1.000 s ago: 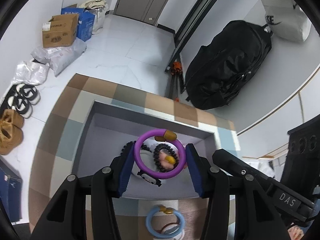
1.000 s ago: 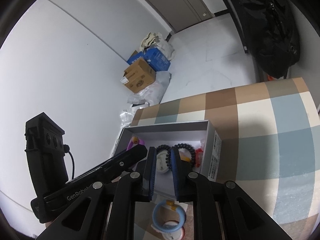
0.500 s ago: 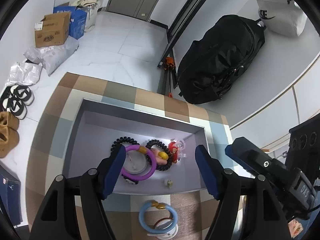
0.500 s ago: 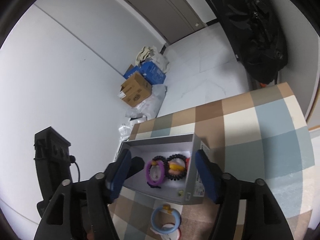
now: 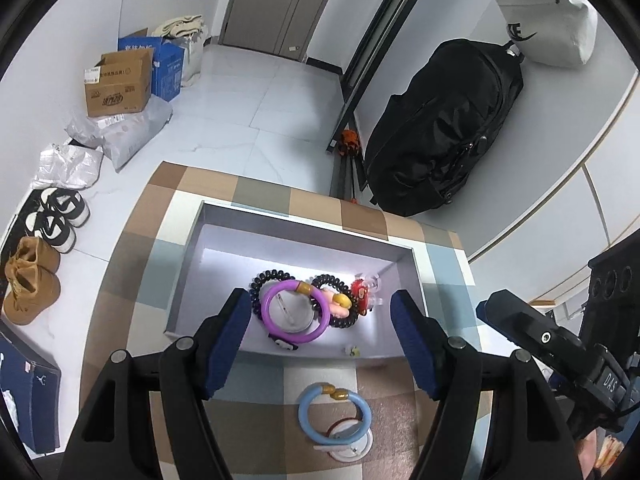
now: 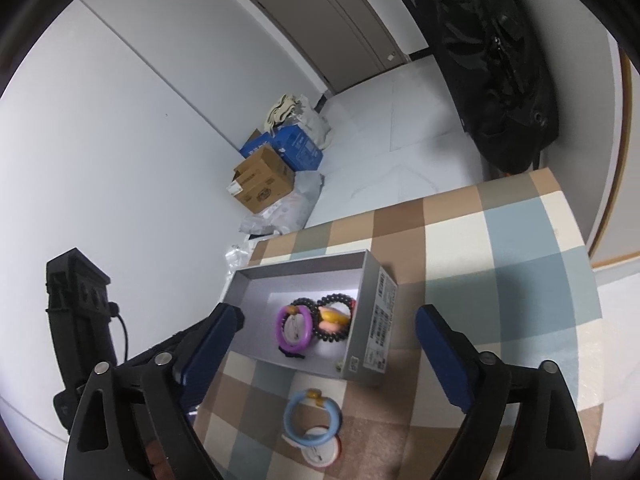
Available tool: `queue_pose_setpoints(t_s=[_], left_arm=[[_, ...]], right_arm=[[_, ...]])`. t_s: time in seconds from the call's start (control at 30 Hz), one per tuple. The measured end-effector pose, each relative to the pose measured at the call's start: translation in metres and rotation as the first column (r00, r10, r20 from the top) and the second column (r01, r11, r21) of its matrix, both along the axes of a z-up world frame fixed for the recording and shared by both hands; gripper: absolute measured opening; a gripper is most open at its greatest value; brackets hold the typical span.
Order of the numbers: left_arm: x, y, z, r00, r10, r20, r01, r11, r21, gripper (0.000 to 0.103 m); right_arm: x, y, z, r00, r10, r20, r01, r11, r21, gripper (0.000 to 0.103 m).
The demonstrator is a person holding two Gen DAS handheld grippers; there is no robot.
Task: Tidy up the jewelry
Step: 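Pull both grippers back from the grey box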
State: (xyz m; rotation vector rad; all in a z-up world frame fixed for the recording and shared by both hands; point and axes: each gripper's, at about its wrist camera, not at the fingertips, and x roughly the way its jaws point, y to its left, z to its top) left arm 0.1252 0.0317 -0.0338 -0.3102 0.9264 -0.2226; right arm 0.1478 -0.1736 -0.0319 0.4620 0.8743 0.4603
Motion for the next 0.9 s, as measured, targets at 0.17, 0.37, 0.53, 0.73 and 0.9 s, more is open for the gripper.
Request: queue_pose_setpoints(t_s=[0.17, 0.37, 0.53, 0.73, 0.9], left_arm=[[-0.011, -0.003, 0.004, 0.999, 0.0, 0.048, -0.004, 0.997, 0.083, 0.068], [-0.029, -0.007, 0.01, 0.994, -0.014, 0.11, 0.0, 0.992, 0.126, 0.079], [-0.043, -0.01, 0.012, 0.985, -0.029, 0.171, -0.001, 0.985, 0.172, 0.082], [-0.051, -0.008, 0.007, 0.984, -0.024, 0.176, -0.004, 0.987, 0.159, 0.082], [-0.06, -0.012, -0.001, 0.989, -0.035, 0.144, 0.012, 0.987, 0.158, 0.083]], right_arm=[[-0.006, 0.001, -0.002, 1.0, -0.004, 0.008, 0.004, 1.0, -0.017, 0.098], [-0.018, 0.004, 0.003, 0.999, 0.014, 0.045, -0.012, 0.999, -0.047, 0.098], [-0.028, 0.009, 0.003, 0.997, 0.022, 0.068, -0.015, 0.996, -0.092, 0.103], [-0.04, 0.009, -0.004, 0.998, 0.012, 0.062, -0.003, 0.99, -0.141, 0.103], [-0.052, 0.005, -0.008, 0.998, 0.005, 0.056, 0.004, 0.986, -0.166, 0.103]])
